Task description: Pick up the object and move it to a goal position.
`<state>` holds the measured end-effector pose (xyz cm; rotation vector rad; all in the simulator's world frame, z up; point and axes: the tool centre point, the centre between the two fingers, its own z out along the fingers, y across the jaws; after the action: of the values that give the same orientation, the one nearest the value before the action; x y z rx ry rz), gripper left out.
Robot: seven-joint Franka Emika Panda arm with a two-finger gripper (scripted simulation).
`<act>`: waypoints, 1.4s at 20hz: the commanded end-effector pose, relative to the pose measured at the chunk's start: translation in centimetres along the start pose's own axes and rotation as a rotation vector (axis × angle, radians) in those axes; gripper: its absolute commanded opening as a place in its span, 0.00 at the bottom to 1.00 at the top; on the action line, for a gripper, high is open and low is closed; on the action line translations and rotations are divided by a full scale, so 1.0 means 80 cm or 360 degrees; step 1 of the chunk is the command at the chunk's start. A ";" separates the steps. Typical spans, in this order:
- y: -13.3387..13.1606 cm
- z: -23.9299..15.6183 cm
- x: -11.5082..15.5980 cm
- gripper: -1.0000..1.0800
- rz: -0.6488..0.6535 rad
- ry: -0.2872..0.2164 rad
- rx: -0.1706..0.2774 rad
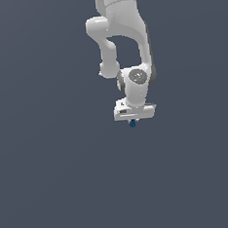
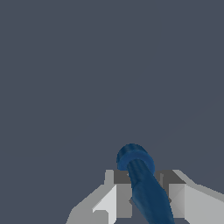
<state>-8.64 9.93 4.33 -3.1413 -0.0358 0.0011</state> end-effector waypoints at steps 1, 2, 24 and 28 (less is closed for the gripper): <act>0.002 -0.004 0.002 0.00 0.0000 0.0001 0.0000; 0.003 -0.007 0.003 0.00 0.0000 0.0001 0.0000; 0.074 -0.212 0.080 0.00 0.0000 0.0001 0.0002; 0.090 -0.258 0.099 0.00 0.0000 0.0001 0.0002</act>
<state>-1.09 3.36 23.55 -3.1401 -0.0354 -0.0016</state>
